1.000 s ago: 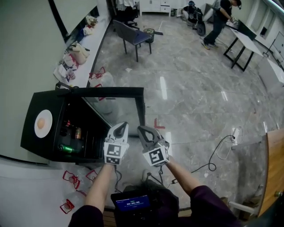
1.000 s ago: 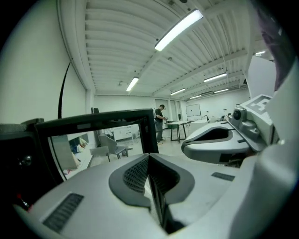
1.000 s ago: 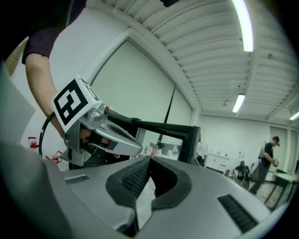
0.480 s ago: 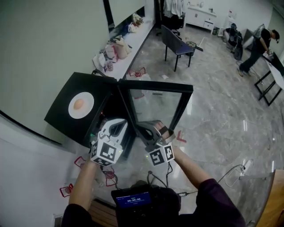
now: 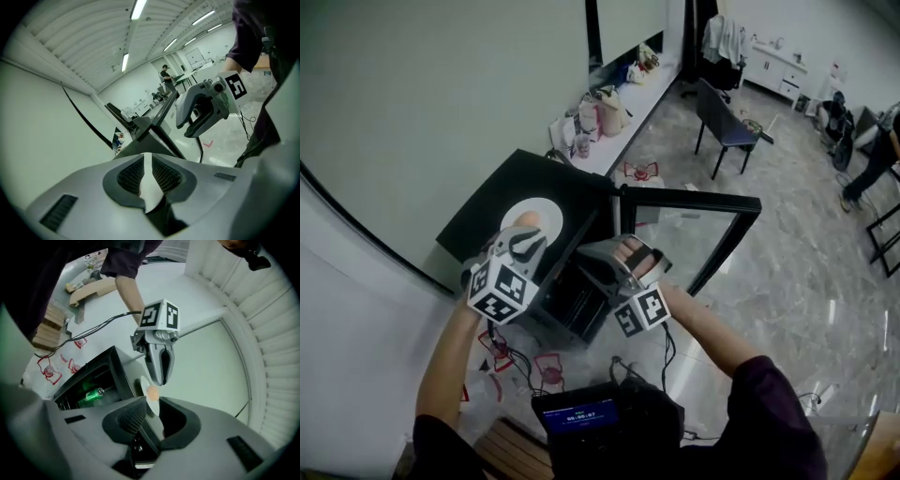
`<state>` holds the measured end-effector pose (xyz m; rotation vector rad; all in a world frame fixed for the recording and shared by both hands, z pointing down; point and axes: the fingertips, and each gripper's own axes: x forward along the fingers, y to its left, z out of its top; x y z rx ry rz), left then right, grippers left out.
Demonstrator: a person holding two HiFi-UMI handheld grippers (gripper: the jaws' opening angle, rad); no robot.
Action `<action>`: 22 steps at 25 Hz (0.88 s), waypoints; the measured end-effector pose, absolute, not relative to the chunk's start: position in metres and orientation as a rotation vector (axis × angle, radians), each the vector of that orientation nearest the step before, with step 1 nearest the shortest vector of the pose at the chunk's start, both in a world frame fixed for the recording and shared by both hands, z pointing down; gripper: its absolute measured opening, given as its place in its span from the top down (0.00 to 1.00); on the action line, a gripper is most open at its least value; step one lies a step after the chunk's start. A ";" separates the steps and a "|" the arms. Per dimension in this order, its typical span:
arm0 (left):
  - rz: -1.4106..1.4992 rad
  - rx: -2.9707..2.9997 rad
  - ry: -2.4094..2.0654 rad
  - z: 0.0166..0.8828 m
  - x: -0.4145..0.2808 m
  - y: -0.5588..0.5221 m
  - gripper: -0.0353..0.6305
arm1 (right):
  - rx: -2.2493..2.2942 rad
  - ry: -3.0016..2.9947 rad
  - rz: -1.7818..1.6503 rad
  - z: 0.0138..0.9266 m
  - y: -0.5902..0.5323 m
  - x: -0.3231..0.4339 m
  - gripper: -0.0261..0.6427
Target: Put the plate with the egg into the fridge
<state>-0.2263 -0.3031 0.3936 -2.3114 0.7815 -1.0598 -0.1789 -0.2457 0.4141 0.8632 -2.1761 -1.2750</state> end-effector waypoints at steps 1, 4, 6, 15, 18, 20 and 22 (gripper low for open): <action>-1.096 -2.316 0.794 0.392 -0.237 -0.313 0.93 | 0.816 -2.162 -1.292 0.415 -0.249 -0.184 0.85; -1.236 -2.342 0.834 0.393 -0.268 -0.338 0.81 | 0.704 -2.140 -1.353 0.411 -0.251 -0.192 0.81; -1.336 -2.368 0.872 0.398 -0.288 -0.357 0.75 | 0.653 -2.131 -1.402 0.406 -0.252 -0.194 0.80; -1.566 -2.260 1.313 0.400 -0.356 -0.447 0.71 | 0.586 -2.122 -1.476 0.407 -0.265 -0.191 0.79; -1.590 -2.260 1.338 0.411 -0.358 -0.453 0.71 | 0.580 -2.115 -1.475 0.410 -0.265 -0.189 0.79; -1.600 -2.278 1.308 0.418 -0.352 -0.451 0.71 | 0.576 -2.097 -1.472 0.415 -0.267 -0.187 0.79; -1.595 -2.284 1.281 0.418 -0.345 -0.450 0.71 | 0.574 -2.080 -1.466 0.420 -0.270 -0.185 0.79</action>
